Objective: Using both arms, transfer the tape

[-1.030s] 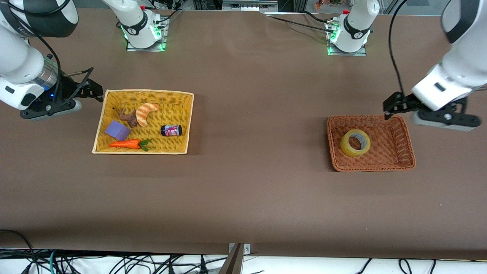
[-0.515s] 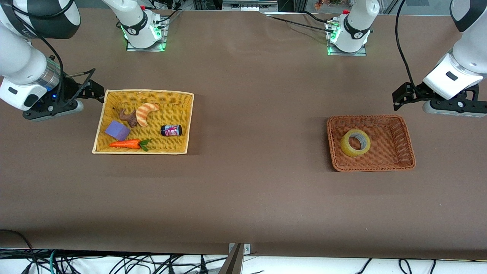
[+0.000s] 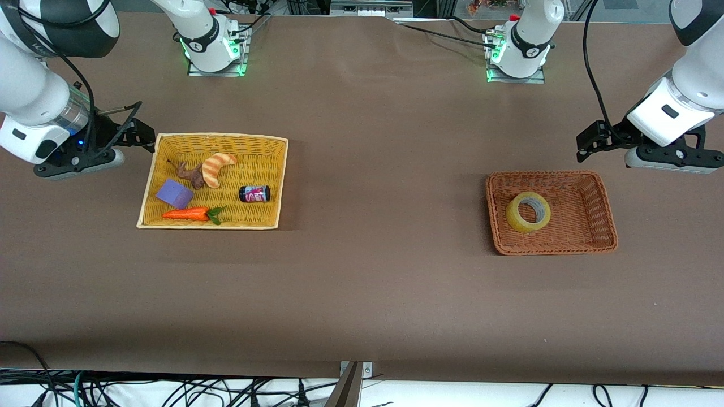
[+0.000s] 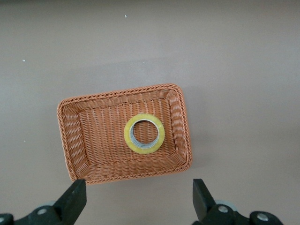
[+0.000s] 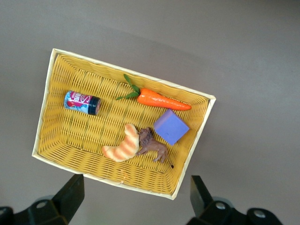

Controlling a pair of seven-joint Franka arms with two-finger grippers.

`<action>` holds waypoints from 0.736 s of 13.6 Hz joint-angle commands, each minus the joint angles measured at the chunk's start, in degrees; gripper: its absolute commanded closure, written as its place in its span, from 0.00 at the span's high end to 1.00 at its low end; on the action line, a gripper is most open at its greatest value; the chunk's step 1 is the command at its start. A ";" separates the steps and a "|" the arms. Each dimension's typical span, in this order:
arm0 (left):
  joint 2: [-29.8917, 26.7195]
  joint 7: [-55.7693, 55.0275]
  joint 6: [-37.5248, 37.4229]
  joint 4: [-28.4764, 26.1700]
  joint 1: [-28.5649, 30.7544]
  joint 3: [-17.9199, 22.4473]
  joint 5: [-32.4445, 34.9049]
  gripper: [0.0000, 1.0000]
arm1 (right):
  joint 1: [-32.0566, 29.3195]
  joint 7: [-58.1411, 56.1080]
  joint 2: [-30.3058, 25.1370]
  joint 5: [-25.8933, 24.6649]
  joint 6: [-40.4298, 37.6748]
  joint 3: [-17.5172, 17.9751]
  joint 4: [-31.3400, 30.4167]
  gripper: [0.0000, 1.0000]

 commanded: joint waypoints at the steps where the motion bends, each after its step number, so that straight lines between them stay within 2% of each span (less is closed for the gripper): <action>1: -1.34 -0.05 -0.29 -0.89 -0.24 0.46 -1.25 1.00 | -0.49 -0.28 -2.29 0.59 1.11 0.37 -2.30 1.00; 10: -1.17 0.04 -2.14 -0.37 -0.24 0.46 -1.08 1.00 | -0.49 -0.19 -2.29 0.59 1.11 0.37 -2.30 1.00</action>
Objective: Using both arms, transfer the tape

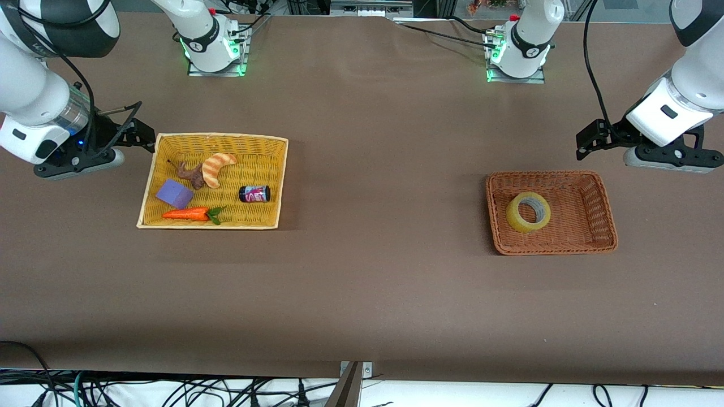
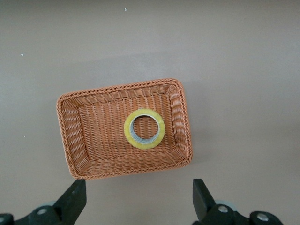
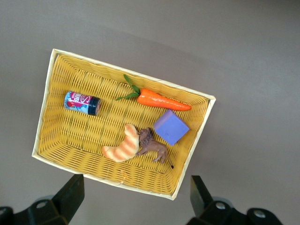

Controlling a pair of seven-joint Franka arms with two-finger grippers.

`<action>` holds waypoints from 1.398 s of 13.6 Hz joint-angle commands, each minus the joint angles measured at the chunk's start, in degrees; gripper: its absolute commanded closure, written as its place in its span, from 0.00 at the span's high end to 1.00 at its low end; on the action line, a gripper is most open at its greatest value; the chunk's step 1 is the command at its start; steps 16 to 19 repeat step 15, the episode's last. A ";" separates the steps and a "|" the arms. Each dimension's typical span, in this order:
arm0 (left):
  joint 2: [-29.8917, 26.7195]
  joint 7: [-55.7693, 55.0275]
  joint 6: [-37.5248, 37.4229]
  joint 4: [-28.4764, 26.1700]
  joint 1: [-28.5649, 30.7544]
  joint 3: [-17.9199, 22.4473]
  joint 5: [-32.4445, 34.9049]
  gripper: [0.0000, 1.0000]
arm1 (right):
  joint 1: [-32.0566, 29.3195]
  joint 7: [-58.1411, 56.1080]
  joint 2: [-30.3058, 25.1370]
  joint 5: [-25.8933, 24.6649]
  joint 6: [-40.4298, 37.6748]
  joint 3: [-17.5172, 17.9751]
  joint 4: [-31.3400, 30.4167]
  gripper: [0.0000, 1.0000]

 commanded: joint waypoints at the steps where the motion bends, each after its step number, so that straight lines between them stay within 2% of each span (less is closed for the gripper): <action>1: -1.15 0.13 -0.81 -0.35 -0.24 0.39 -1.08 1.00 | -0.49 0.07 -2.28 0.59 1.01 0.37 -2.27 1.00; 6: -1.15 0.04 -0.81 -0.35 -0.24 0.39 -1.08 1.00 | -0.49 0.25 -2.28 1.46 0.66 0.45 -1.92 1.00; 8: -1.15 0.13 -0.81 -0.35 -0.24 0.47 -0.99 1.00 | -0.49 1.12 -2.37 4.70 0.13 0.54 -1.91 1.00; 19: -1.15 0.04 -0.81 -0.35 -0.24 0.47 -0.99 1.00 | -0.49 0.60 -2.37 4.28 0.31 0.45 -1.74 1.00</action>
